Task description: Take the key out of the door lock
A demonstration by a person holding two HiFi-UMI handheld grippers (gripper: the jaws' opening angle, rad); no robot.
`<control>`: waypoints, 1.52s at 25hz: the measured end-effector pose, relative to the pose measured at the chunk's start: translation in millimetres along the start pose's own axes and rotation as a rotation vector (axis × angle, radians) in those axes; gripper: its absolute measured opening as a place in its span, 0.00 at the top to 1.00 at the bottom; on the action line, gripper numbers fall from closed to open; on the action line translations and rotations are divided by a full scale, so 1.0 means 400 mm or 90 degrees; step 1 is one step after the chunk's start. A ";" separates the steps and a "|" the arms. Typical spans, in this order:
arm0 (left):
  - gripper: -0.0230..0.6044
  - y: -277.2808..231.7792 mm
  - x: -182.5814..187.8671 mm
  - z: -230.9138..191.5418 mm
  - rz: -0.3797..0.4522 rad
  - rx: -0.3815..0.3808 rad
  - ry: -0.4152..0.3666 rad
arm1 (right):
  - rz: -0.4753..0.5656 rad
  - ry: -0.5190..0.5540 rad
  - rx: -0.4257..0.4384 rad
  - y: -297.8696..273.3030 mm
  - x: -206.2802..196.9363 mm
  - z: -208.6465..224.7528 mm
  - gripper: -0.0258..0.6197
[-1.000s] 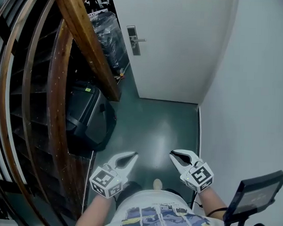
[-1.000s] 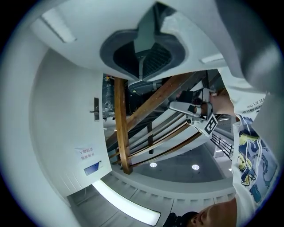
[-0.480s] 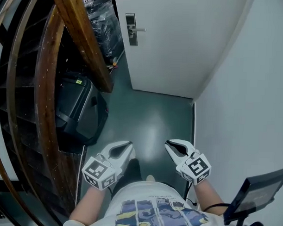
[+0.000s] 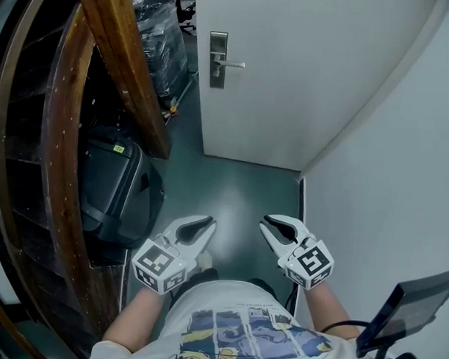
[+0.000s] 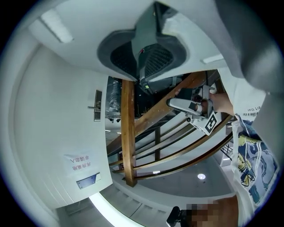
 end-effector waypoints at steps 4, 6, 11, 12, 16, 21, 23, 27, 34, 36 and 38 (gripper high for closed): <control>0.87 -0.046 0.030 -0.123 -0.014 -0.015 -0.017 | 0.002 0.018 -0.009 -0.102 0.059 0.048 0.88; 0.86 -0.075 0.035 -0.167 -0.017 -0.016 -0.011 | -0.003 0.020 -0.009 -0.139 0.067 0.072 0.88; 0.85 -0.163 0.056 -0.246 -0.020 -0.012 0.005 | -0.012 0.015 -0.002 -0.198 0.079 0.164 0.86; 0.85 -0.183 0.060 -0.261 -0.021 -0.010 0.006 | -0.015 0.017 0.000 -0.210 0.081 0.190 0.86; 0.85 -0.277 0.085 -0.335 -0.024 0.018 0.012 | -0.015 0.045 0.008 -0.270 0.105 0.343 0.86; 0.85 -0.413 0.142 -0.426 -0.023 0.078 0.025 | -0.018 0.086 0.052 -0.361 0.174 0.576 0.86; 0.85 -0.473 0.169 -0.458 -0.018 0.103 0.031 | -0.016 0.107 0.068 -0.398 0.207 0.676 0.85; 0.85 -0.589 0.217 -0.507 -0.012 0.150 0.047 | -0.012 0.164 0.110 -0.471 0.266 0.863 0.82; 0.84 -0.713 0.233 -0.570 -0.002 0.220 0.092 | -0.006 0.241 0.164 -0.608 0.332 1.092 0.76; 0.83 -0.730 0.231 -0.587 -0.005 0.226 0.104 | -0.009 0.249 0.168 -0.649 0.348 1.126 0.74; 0.83 -0.743 0.228 -0.605 -0.011 0.230 0.109 | -0.015 0.263 0.175 -0.690 0.362 1.156 0.72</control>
Point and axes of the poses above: the fingertips, and each gripper's own axes: y backward along the fingers, z to its right, x out of its top, the point moved 8 cm from there along y, backward along the fingers, and after that the axes turned 10 degrees about x, right-handed, at the moved point
